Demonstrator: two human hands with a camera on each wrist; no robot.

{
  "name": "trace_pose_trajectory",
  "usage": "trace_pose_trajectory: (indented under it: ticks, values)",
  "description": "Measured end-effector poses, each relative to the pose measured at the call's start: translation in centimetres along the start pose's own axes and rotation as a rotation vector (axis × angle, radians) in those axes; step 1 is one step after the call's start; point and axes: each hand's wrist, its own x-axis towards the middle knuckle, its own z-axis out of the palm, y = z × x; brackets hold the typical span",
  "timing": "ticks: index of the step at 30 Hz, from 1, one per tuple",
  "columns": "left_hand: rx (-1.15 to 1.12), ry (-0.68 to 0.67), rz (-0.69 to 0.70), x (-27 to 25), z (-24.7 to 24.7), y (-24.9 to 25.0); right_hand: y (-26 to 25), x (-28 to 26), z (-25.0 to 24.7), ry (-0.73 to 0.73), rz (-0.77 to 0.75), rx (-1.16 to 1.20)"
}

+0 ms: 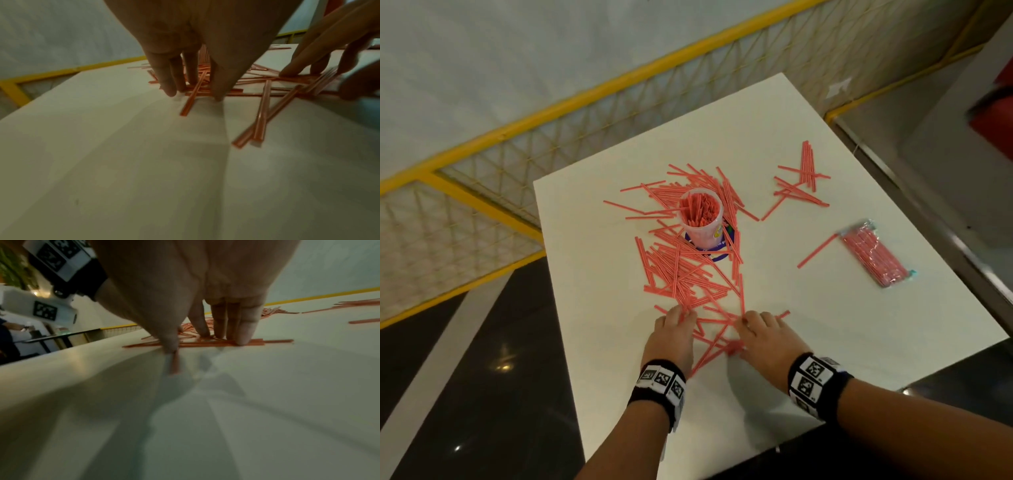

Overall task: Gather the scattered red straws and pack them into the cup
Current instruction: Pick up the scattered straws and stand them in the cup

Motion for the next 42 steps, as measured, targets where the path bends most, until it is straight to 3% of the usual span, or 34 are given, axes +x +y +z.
trace_pose_trajectory:
  ticks: [6, 14, 20, 28, 31, 35, 38, 40, 42]
  values:
    - [0.139, 0.011, 0.109, 0.4, -0.4, -0.3, 0.9, 1.1, -0.1, 0.209, -0.062, -0.034]
    - [0.337, -0.051, 0.219, 0.4, -1.6, 1.3, 1.1, 2.5, -1.9, 0.127, 0.062, -0.029]
    - [0.427, -0.077, 0.187, 0.7, -1.3, 2.6, 1.0, 3.5, -3.4, 0.079, 0.160, -0.020]
    - [0.347, -0.050, 0.102, 0.9, -1.3, 3.1, 1.9, 4.4, -4.8, -0.027, 0.278, 0.033]
    - [0.200, -0.066, 0.040, 1.2, -2.3, 3.3, 3.1, 4.6, -5.5, -0.077, 0.348, 0.284]
    - [-0.418, -0.018, -0.157, 1.3, -4.1, 3.8, 4.3, 4.4, -6.6, -0.017, 0.412, 0.754]
    - [-0.877, 0.063, -0.176, 0.5, -5.1, 5.7, 3.2, 4.0, -7.2, -0.019, 0.419, 1.243]
    - [-0.995, 0.056, -0.173, 0.2, -6.1, 7.5, 1.9, 3.9, -7.6, -0.030, 0.396, 1.500]
    - [-1.062, 0.014, -0.146, 0.6, -6.4, 8.6, 0.6, 4.1, -7.7, -0.034, 0.364, 1.549]
